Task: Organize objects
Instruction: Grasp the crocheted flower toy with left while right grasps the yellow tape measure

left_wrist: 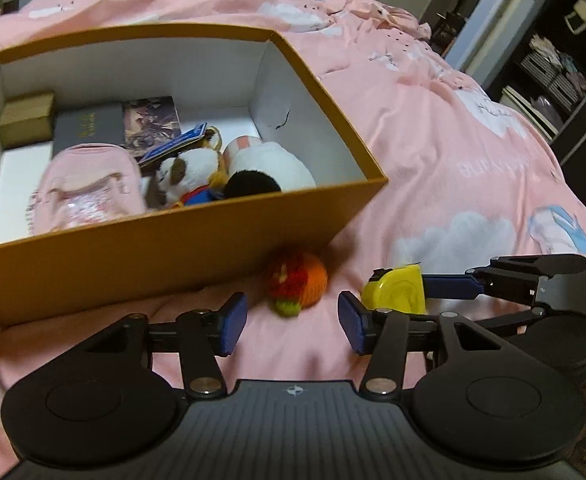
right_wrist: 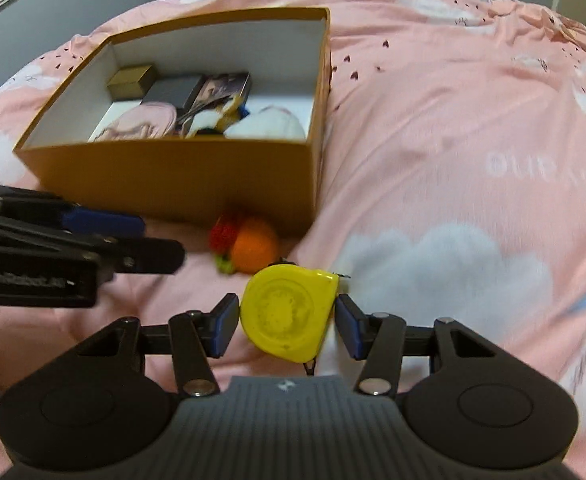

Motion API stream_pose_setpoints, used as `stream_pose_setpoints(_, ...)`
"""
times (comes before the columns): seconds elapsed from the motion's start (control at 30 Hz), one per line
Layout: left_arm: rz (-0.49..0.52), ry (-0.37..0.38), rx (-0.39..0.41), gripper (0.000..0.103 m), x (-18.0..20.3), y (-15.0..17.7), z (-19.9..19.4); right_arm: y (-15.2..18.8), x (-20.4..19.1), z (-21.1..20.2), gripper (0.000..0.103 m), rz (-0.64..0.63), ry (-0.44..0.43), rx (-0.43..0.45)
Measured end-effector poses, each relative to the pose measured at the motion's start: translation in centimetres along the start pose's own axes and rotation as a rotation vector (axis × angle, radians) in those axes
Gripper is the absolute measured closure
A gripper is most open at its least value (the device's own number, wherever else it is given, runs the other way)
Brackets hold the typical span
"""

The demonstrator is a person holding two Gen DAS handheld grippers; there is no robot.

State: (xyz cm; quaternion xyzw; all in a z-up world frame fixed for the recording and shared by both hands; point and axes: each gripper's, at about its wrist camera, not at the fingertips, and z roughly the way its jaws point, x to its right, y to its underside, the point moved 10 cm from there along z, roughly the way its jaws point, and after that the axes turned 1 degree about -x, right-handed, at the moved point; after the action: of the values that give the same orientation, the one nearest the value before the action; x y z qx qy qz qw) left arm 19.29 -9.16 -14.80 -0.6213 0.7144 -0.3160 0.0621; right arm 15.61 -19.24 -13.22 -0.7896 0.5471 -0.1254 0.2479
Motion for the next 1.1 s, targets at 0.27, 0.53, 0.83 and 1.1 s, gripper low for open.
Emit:
stream_pose_setpoints(0.27, -0.088, -0.023, -0.039, 0.041, -0.9, -0.2, 4.2, 0.4, 2.1, 4.3, 0.048, 0.007, 0.011, -0.055)
stream_pose_setpoints(0.53, -0.102, 0.034, -0.086, 0.051, -0.3, 0.3, 6.4, 0.2, 2.5, 5.9, 0.047, 0.05, -0.022, -0.076)
stream_pose_setpoints(0.83, -0.065, 0.068, -0.071, 0.059, -0.2, 0.8, 3.8, 0.2, 2.0, 5.5, 0.047, 0.029, -0.005, -0.068)
stream_pose_setpoints(1.1, -0.033, 0.084, 0.009, 0.06, -0.1, 1.0, -1.7, -0.7, 1.3, 3.1, 0.047, 0.023, -0.023, -0.037)
